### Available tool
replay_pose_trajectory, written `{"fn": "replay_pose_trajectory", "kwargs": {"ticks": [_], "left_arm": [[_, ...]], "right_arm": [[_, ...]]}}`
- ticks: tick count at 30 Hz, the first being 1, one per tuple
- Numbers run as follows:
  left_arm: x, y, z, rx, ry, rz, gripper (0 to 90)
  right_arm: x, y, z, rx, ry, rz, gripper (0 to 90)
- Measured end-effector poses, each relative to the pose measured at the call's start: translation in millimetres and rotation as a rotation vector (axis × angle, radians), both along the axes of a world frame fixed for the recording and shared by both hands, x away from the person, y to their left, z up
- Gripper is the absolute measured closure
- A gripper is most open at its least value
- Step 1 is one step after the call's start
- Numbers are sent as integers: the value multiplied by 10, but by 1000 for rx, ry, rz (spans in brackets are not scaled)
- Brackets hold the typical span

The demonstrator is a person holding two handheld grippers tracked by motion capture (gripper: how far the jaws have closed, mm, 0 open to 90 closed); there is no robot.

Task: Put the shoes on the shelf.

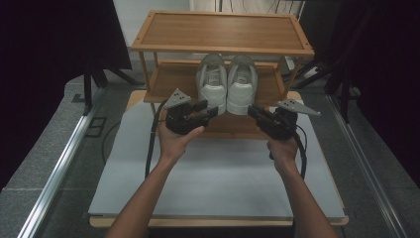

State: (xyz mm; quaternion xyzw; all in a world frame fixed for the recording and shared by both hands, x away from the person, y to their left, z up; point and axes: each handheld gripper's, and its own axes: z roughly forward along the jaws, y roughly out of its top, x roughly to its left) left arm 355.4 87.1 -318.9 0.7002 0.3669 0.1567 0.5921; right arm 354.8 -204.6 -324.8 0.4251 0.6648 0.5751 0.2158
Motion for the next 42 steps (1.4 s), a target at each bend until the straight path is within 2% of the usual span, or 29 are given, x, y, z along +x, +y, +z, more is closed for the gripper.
{"fn": "replay_pose_trajectory", "kwargs": {"ticks": [4, 12, 16, 20, 26, 34, 38, 41, 42], "left_arm": [[-97, 115, -39, -9, -19, 7, 423], [-333, 406, -168, -34, -18, 21, 388], [-483, 542, -292, -33, -9, 21, 380], [-645, 666, -439, -16, 8, 13, 362], [-843, 840, -674, -15, 37, 46, 357], [-974, 1051, -1026, -11, 113, 100, 356], [-963, 1104, -1111, -34, 132, 122, 359], [-947, 1083, -1155, -11, 140, 122, 358], [-943, 1091, -1159, -16, 142, 125, 358]], "right_arm": [[-79, -47, -58, -22, -33, 10, 687], [-295, -160, -238, 17, -63, 26, 632], [-426, -226, -375, 47, -67, 29, 608], [-542, -303, -527, 30, -70, 28, 568], [-700, -429, -709, 22, -78, 9, 540], [-879, -614, -1010, 3, -36, 3, 523], [-895, -697, -1169, -9, 6, -16, 515], [-879, -753, -1264, 1, 34, -30, 515], [-872, -764, -1289, 5, 43, -36, 515]]}}
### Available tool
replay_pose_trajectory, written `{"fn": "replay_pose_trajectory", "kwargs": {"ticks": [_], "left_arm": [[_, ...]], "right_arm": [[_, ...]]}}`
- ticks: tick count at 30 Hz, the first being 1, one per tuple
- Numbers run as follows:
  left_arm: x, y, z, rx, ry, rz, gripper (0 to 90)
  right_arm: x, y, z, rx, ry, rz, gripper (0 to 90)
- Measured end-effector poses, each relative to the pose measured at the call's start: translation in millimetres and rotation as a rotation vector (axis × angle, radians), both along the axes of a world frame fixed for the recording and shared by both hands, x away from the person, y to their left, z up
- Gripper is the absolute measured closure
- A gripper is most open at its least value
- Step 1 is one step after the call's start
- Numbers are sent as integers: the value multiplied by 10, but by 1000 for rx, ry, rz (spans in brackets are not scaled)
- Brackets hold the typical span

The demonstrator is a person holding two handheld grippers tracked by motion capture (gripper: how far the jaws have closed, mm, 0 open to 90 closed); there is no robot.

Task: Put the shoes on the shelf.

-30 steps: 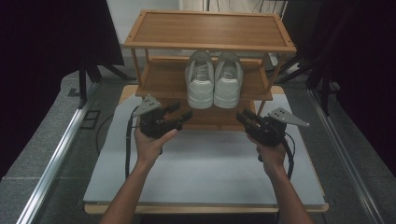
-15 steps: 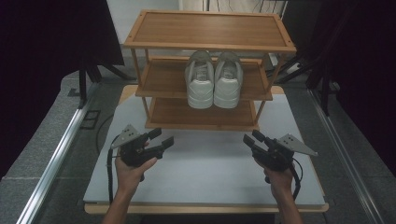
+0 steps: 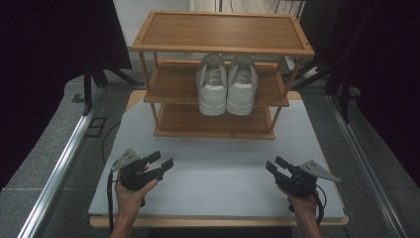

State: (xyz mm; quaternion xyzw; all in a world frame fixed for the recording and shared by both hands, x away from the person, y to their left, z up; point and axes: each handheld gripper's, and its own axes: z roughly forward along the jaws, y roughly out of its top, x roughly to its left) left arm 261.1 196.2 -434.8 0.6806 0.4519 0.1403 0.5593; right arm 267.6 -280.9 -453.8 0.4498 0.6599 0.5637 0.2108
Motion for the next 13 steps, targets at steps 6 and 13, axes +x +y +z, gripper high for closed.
{"fn": "replay_pose_trajectory", "kwargs": {"ticks": [6, 13], "left_arm": [[3, 83, 30, -46, -9, 12, 358], [14, 38, 13, -57, 2, 0, 357]], "right_arm": [[4, -43, 19, 32, -4, -15, 511], [-2, -82, 25, 40, -4, -31, 467]]}}
